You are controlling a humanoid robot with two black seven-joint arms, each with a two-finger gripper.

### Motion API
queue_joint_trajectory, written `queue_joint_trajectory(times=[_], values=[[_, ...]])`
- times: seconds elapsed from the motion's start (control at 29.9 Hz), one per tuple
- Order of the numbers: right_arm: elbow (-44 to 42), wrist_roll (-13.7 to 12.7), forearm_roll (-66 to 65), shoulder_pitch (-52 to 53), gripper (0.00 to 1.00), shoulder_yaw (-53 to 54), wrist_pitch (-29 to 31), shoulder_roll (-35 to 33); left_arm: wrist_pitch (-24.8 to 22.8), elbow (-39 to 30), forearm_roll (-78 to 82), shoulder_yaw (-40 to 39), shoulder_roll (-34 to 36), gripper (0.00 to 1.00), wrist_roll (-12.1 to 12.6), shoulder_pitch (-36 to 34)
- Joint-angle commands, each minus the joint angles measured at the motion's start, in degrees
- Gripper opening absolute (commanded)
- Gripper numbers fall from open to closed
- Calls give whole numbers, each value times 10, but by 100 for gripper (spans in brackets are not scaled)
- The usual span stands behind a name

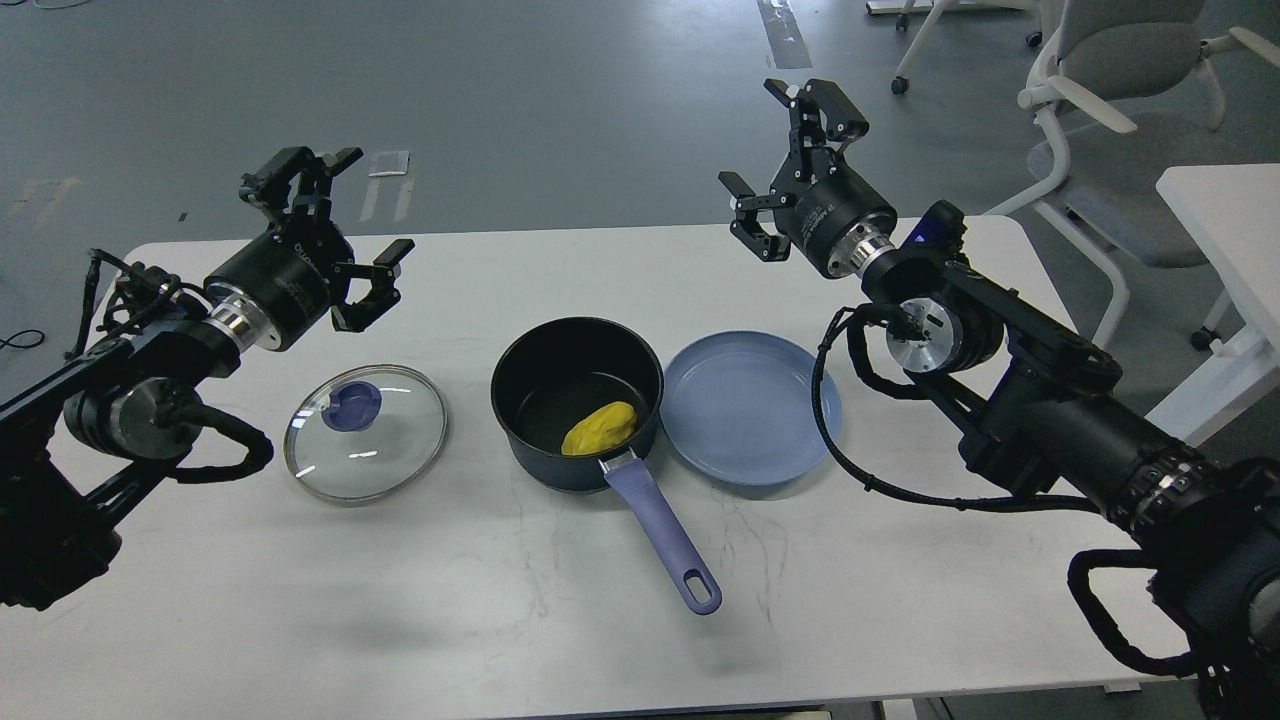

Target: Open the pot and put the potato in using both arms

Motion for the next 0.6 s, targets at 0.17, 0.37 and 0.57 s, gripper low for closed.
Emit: queue_joint_trajectory(times=[0.17, 0.37, 0.57], values=[[111, 4, -1, -57, 100, 2, 2, -78, 2, 8, 0, -17, -13, 98, -4, 17], [140, 2, -5, -65, 100, -16, 2, -125, 2, 8, 2, -17, -13, 98, -3, 21], [136, -7, -12, -64, 100, -51, -22, -118, 2, 3, 5, -16, -15, 98, -3, 28]])
